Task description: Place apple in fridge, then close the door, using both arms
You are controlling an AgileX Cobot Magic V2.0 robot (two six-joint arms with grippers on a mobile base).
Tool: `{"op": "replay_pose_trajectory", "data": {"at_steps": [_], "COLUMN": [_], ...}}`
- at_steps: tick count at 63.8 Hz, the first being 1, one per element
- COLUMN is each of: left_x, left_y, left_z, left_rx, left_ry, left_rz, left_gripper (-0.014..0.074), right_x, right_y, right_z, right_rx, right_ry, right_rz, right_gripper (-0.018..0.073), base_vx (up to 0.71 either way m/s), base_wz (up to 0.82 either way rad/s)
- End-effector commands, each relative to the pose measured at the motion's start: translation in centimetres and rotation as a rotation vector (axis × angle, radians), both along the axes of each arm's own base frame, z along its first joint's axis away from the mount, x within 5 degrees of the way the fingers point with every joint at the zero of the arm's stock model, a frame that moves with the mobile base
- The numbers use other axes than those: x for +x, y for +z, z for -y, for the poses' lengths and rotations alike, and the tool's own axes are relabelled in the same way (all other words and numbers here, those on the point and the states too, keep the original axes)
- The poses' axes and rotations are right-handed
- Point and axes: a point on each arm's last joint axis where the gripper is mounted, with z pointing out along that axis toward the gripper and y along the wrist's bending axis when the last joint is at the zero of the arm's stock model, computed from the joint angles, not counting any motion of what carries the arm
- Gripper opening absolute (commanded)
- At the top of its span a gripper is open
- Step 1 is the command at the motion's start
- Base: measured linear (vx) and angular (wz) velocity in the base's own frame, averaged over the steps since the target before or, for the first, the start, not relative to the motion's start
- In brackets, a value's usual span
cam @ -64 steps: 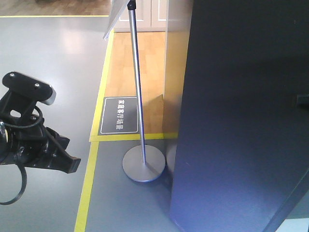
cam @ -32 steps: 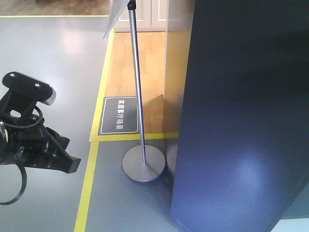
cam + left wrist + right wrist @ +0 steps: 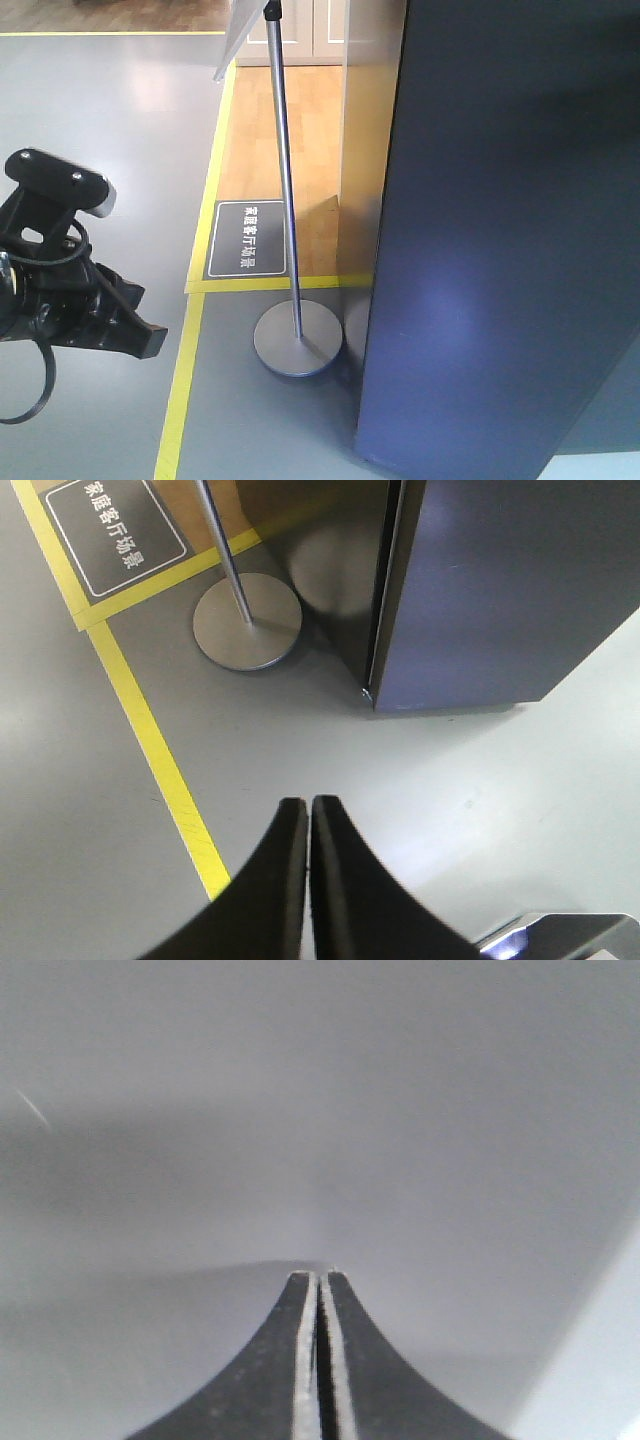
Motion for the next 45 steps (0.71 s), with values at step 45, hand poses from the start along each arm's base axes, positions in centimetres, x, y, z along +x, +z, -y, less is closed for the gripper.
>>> {"op": "replay_pose_trajectory", "data": {"at_steps": [45], "left_x": [0.0], "left_y": [1.4], "left_z": [0.0], "left_rx": [-0.047], "left_ry": [0.004], "left_rz": [0.072], "left_gripper": [-0.0006], "right_x": [10.8], "right_y": [1.3], "right_z": [1.6], "right_rx": [-0.037], "right_ry": [0.056], "right_rz": [0.208], "right_gripper": [-0.0006], "base_vx": [0.00], "base_wz": [0.00]}}
